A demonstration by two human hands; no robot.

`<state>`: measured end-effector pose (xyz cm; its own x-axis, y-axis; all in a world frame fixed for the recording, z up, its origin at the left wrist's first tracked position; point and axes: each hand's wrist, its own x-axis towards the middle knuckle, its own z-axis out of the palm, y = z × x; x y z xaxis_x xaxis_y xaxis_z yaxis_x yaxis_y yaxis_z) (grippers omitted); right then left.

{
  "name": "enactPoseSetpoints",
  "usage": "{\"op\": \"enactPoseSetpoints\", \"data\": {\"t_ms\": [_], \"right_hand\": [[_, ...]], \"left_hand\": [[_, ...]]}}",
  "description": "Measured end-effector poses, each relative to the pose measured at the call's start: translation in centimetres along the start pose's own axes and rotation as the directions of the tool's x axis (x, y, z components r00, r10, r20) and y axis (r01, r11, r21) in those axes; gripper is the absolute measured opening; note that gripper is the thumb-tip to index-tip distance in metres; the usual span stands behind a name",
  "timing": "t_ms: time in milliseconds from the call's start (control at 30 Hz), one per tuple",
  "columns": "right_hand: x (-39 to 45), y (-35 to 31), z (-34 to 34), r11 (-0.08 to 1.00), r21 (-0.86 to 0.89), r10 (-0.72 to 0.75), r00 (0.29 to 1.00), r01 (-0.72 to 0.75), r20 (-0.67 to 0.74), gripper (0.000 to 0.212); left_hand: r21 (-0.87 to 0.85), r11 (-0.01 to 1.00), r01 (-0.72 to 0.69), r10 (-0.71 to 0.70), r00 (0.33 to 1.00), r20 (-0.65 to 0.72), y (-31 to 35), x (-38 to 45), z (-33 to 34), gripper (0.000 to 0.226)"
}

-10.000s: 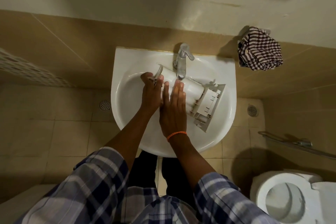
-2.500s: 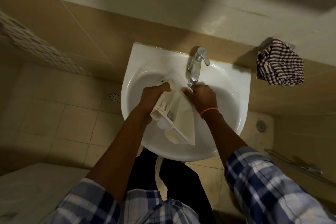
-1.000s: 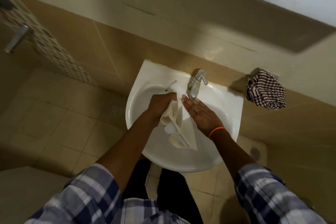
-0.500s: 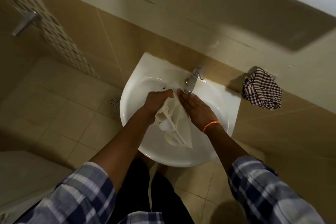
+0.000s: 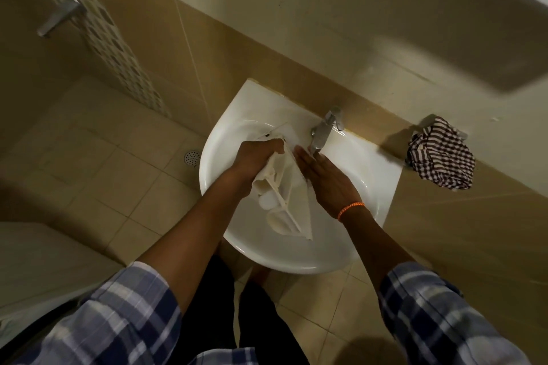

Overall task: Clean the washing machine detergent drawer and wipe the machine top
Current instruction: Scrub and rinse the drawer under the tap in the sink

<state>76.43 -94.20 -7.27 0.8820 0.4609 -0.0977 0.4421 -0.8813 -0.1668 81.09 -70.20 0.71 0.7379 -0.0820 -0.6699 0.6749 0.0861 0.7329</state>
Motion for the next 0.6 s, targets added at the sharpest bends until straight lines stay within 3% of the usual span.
{"op": "enactPoseSetpoints", "data": {"t_ms": [133, 300, 433, 600], "right_hand": [[-0.9, 0.0, -0.1, 0.997, 0.038, 0.065, 0.998, -0.065, 0.010, 0.099], [1.4, -0.7, -1.0, 0.994, 0.097, 0.046, 0.998, -0.050, 0.036, 0.085], [0.5, -0.6, -0.7, 0.992, 0.106, 0.067, 0.997, -0.070, 0.030, 0.102], [-0.5, -0.7, -1.1, 0.991, 0.104, 0.086, 0.996, -0.088, 0.026, 0.096]], "left_hand": [[-0.015, 1.000, 0.000, 0.000, 1.000, -0.015, 0.1, -0.5, -0.3, 0.030], [0.133, 0.990, 0.053, -0.058, 0.998, 0.032, -0.3, -1.6, 1.1, 0.027], [0.065, 0.998, 0.013, -0.015, 0.999, 0.031, -0.2, -1.6, 0.4, 0.014], [0.093, 0.995, 0.027, -0.031, 0.999, 0.043, 0.1, -1.5, 0.0, 0.023]]}}
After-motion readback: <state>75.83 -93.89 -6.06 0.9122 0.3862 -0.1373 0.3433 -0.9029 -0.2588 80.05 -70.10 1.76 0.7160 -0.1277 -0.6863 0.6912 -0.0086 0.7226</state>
